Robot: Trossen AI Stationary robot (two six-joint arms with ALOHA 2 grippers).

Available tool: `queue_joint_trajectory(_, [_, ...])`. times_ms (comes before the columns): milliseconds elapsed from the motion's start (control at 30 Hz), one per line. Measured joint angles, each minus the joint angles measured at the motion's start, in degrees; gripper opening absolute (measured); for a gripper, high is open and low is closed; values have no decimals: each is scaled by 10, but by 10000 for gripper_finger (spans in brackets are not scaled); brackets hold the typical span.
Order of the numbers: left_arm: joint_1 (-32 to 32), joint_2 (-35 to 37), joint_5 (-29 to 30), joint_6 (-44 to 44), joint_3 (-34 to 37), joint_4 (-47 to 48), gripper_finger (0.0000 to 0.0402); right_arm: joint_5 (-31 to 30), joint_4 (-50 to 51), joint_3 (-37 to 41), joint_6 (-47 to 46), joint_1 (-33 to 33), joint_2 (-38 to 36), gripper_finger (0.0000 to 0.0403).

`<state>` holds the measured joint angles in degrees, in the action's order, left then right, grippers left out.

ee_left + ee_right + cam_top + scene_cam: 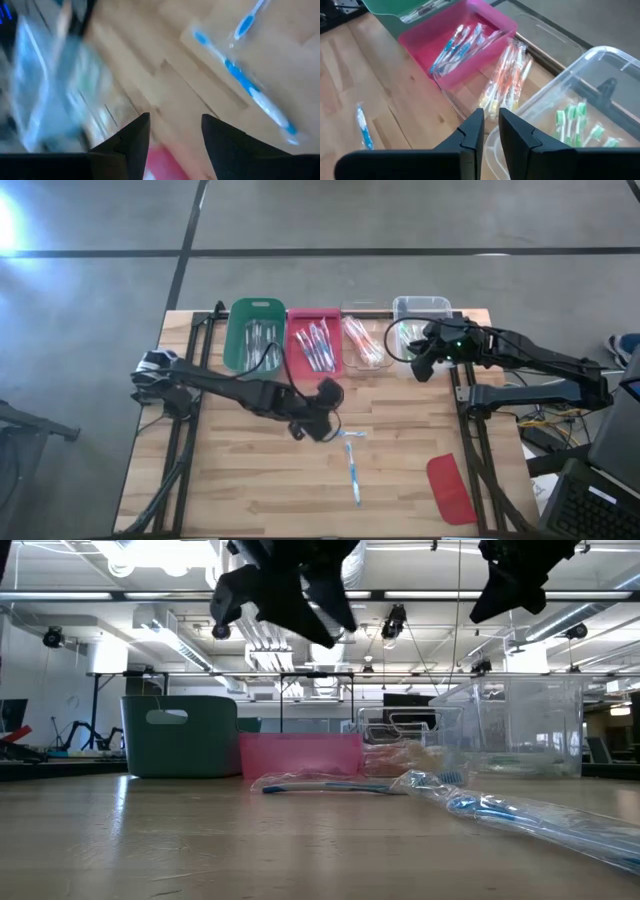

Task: Pick & Place Toothbrushes
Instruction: Put the blue toothbrush into the red bin

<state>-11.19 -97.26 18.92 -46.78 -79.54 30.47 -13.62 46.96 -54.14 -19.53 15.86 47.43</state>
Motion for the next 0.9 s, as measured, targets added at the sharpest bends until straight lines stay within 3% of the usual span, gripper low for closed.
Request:
queue_joint_trajectory(233, [-36,-29,-115,-197,0,-100,178,5,-14,-2,2,0,16,78])
queue_joint_trajectory(367, [-65,-63,-135,-207,-1,-167,169,5,-21,-10,5,0,24,91])
queue_joint_trajectory(467, [-77,-93,-138,-229,-12,-168,162,6,-26,-16,8,0,31,99])
queue_joint_trajectory(900, [-84,-242,-191,-216,-178,-50,156,6,-28,-20,29,0,33,131])
